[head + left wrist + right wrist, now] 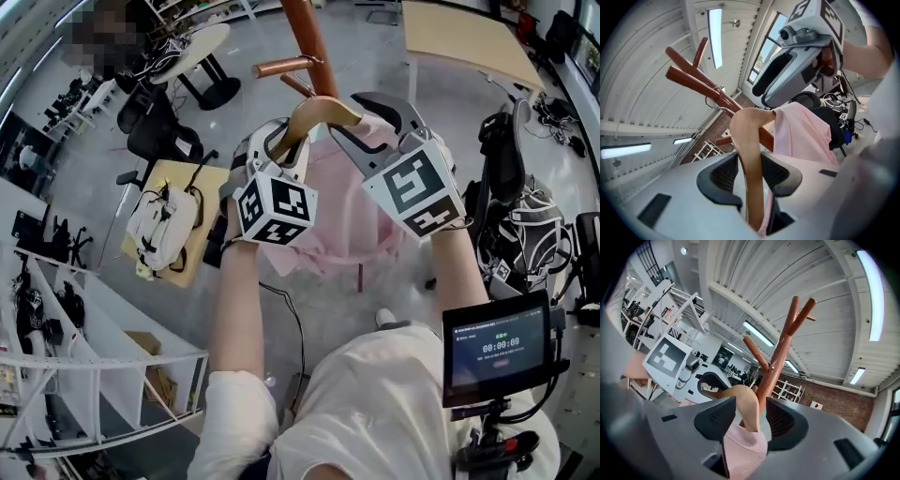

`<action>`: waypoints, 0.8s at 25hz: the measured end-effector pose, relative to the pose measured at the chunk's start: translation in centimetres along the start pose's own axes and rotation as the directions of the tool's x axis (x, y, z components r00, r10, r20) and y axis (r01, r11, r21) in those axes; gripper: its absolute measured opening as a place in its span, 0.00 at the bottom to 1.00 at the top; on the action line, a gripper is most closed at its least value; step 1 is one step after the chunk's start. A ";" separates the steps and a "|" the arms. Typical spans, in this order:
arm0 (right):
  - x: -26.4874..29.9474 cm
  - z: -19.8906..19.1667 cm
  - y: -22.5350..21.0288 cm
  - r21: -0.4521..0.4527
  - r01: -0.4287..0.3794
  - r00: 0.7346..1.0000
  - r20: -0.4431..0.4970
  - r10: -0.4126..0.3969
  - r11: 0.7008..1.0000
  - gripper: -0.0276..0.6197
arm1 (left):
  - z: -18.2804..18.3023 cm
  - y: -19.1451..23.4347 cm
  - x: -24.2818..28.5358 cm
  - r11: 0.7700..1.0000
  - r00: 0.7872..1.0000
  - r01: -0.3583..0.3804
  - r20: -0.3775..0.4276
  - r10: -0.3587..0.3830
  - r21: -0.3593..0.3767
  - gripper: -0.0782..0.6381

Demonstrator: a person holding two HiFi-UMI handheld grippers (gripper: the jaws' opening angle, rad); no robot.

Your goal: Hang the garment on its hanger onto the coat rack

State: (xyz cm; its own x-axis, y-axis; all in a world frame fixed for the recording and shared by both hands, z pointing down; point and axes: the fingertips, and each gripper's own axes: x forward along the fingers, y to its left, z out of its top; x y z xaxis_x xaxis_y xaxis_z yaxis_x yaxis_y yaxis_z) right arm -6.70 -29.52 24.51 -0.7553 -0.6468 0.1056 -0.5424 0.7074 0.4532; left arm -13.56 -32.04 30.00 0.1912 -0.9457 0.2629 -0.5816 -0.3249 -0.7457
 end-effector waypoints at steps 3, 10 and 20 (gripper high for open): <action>0.8 0.1 0.9 -0.006 -0.026 1.000 -0.008 0.026 1.000 0.33 | 0.4 -0.5 -0.8 0.998 0.999 0.027 0.035 -0.025 -0.051 0.29; 1.4 0.9 3.0 -0.003 -0.076 0.997 0.018 0.076 0.997 0.33 | -0.3 1.1 -5.8 0.986 0.998 -0.039 0.037 0.045 -0.160 0.29; 2.1 10.0 11.8 0.004 -0.359 0.901 0.264 0.345 0.933 0.33 | -2.8 7.0 -20.5 0.874 0.913 -0.406 -0.092 0.397 -0.268 0.29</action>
State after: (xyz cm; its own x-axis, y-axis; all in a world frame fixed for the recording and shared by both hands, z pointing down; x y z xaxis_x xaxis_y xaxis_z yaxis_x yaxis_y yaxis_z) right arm -18.35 -19.69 21.19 -0.9646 -0.2630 0.0182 -0.2365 0.8937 0.3812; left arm -23.74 -14.92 21.14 -0.1290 -0.9916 0.0007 -0.7975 0.1033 -0.5945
